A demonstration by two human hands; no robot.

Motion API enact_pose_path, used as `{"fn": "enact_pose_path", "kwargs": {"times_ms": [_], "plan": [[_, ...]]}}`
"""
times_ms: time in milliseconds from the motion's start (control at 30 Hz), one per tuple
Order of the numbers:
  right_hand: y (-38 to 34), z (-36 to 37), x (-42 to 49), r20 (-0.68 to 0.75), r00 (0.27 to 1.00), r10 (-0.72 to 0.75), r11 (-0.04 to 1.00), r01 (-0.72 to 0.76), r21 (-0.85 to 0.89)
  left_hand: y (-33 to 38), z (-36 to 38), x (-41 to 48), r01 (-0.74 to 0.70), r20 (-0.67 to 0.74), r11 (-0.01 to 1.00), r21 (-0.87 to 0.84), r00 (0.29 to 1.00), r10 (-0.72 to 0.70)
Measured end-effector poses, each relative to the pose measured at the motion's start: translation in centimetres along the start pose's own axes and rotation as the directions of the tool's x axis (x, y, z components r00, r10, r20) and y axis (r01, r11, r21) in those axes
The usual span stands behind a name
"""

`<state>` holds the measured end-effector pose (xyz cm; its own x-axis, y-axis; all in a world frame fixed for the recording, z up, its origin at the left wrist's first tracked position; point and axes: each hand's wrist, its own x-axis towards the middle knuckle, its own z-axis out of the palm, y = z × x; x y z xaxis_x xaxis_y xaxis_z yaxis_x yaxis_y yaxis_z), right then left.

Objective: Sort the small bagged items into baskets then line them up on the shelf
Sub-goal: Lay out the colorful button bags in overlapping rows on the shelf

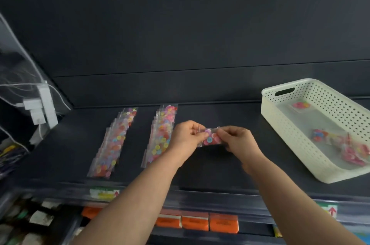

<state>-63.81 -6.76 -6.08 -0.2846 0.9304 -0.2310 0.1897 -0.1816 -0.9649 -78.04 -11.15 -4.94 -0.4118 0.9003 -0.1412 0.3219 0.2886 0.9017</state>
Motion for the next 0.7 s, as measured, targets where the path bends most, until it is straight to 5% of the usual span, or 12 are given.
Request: {"fn": "enact_pose_path", "kwargs": {"times_ms": [200, 533, 700], "plan": [[-0.4, -0.9, 1.3, 0.058, 0.993, 0.106, 0.986, -0.113, 0.125, 0.8, 0.4, 1.0, -0.003, 0.052, 1.000, 0.029, 0.999, 0.001], [-1.2, 0.5, 5.2, -0.080, 0.981, 0.179, 0.930, -0.142, 0.340, 1.4, 0.4, 5.4, 0.016, 0.111, 0.999, -0.042, 0.994, -0.012], [-0.5, 1.5, 6.9, -0.224, 0.966, 0.131, 0.985, -0.101, 0.143, 0.9, 0.8, 7.9, -0.020, 0.080, 0.995, 0.100, 0.997, 0.012]]}}
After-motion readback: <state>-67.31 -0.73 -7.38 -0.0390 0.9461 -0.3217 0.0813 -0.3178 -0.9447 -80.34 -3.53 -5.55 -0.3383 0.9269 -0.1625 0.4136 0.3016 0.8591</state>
